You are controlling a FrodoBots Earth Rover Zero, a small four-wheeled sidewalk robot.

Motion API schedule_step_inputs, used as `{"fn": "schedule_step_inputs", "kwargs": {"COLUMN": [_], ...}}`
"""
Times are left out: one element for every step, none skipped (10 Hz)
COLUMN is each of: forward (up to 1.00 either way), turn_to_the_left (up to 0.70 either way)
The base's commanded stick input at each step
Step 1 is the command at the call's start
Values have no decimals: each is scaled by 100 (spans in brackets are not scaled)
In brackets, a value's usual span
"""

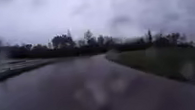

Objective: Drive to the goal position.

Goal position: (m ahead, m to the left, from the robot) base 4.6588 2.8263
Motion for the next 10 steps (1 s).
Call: {"fn": "schedule_step_inputs", "kwargs": {"forward": [70,70,70,70,70,70,70,70,70,70], "turn_to_the_left": [0,0,0,0,8,30,0,0,0,0]}}
